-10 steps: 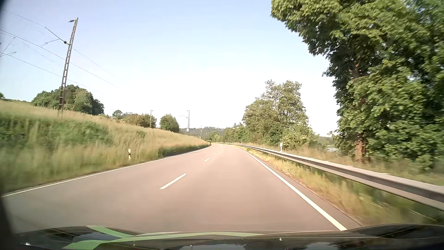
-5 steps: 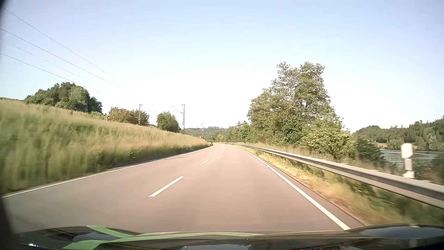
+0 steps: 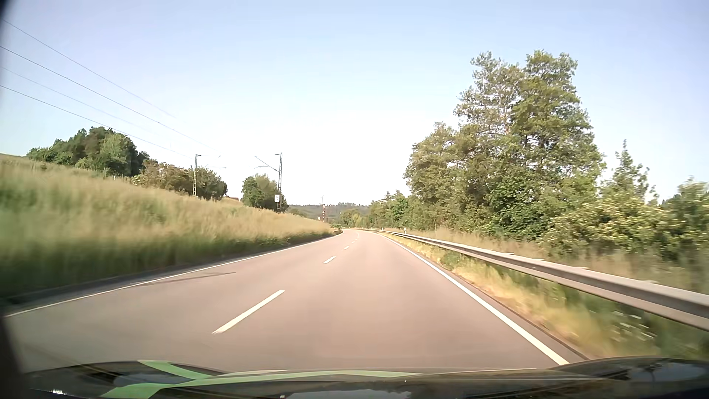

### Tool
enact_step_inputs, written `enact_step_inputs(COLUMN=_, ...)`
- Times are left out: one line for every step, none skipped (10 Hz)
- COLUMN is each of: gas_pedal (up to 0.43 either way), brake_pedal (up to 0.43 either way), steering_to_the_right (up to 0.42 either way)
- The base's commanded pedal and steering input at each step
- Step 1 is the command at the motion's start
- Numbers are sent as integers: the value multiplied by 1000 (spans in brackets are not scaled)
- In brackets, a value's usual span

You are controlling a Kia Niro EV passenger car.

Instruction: Follow the waypoints while adhering to traffic rules and regulations

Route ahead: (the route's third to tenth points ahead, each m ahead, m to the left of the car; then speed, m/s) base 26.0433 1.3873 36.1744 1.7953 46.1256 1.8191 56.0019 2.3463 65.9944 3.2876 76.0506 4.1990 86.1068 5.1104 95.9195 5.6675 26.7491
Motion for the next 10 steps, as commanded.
enact_step_inputs(gas_pedal=157, brake_pedal=0, steering_to_the_right=-8)
enact_step_inputs(gas_pedal=157, brake_pedal=0, steering_to_the_right=-8)
enact_step_inputs(gas_pedal=157, brake_pedal=0, steering_to_the_right=-8)
enact_step_inputs(gas_pedal=157, brake_pedal=0, steering_to_the_right=-7)
enact_step_inputs(gas_pedal=157, brake_pedal=0, steering_to_the_right=-7)
enact_step_inputs(gas_pedal=157, brake_pedal=0, steering_to_the_right=-5)
enact_step_inputs(gas_pedal=157, brake_pedal=0, steering_to_the_right=-4)
enact_step_inputs(gas_pedal=169, brake_pedal=0, steering_to_the_right=-4)
enact_step_inputs(gas_pedal=177, brake_pedal=0, steering_to_the_right=-4)
enact_step_inputs(gas_pedal=197, brake_pedal=0, steering_to_the_right=-4)
